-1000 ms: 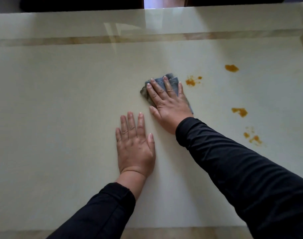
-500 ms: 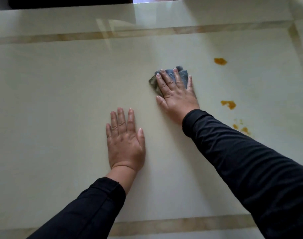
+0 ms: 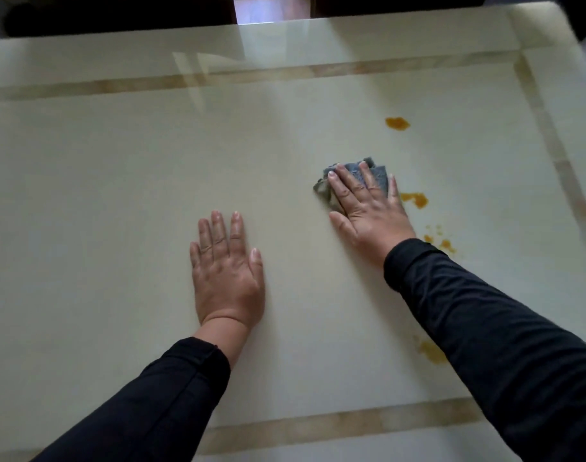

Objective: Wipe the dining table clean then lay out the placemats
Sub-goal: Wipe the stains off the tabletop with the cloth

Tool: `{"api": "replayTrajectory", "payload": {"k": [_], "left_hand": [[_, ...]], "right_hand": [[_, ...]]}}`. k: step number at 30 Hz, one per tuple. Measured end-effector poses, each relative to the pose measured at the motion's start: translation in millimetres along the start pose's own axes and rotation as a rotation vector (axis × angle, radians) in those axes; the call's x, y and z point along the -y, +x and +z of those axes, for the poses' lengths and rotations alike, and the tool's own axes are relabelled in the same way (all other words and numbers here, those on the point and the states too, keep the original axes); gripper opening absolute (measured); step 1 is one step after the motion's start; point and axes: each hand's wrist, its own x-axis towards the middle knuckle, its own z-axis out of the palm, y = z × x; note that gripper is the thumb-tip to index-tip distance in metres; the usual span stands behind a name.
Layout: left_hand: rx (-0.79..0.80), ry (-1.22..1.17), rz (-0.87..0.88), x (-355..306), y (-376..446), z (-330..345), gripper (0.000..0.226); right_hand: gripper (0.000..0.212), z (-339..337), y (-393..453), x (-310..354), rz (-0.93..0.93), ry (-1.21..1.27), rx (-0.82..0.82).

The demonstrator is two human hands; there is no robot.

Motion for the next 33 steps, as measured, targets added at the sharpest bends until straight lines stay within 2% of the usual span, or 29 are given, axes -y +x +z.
{"api": "replayTrajectory", "payload": {"k": [4, 7, 10, 13, 16, 19, 22, 26, 28, 31, 33], "left_hand": [[0.006, 0.005, -0.001, -2.2, -1.0, -4.1, 0.063], [0.027, 0.031, -0.017, -4.6, -2.8, -7.5, 0.063], [0.060, 0.102, -0.040, -12.1, -0.8, -10.3, 0.064], [0.127, 0.118, -0.084, -21.2, -2.9, -13.3, 0.063], [0.130, 0.072, -0.103, -32.3, -19.7, -9.9, 0.065], [0.130, 0.031, -0.001, -63.1, -56.3, -0.2, 0.067], [0.150, 0.010, 0.126, -94.4, -83.7, 9.9, 0.065], [0.115, -0.012, 0.138, -97.1, -91.5, 17.3, 0.064], [0.090, -0.017, 0.150, -94.7, -92.3, 17.9, 0.066], [0.084, -0.016, 0.146, -98.1, -92.6, 18.5, 0.065], [0.082, -0.012, 0.143, -98.6, -93.4, 18.1, 0.064]], "right_hand": [[0.068, 0.4, 1.8, 12.3, 0.189, 0.040, 0.017], [0.070, 16.0, -45.9, 39.1, 0.055, 0.015, 0.003], [0.068, 13.9, -70.1, 25.1, -0.075, -0.015, 0.031], [0.067, 10.5, -67.7, 22.8, 0.025, 0.000, 0.071], [0.072, 25.3, -98.6, 48.0, 0.097, 0.067, 0.015], [0.074, 41.5, -149.8, 51.8, -0.009, 0.011, 0.006], [0.071, 41.0, -155.1, 31.3, -0.086, -0.054, 0.001], [0.073, 43.7, -175.1, 40.4, 0.054, 0.021, -0.037], [0.074, 52.8, -210.4, 43.0, -0.045, -0.008, -0.037], [0.069, 52.5, -224.4, 4.4, -0.217, -0.104, 0.002], [0.067, 46.0, -204.0, -24.2, -0.160, -0.121, 0.005]]}}
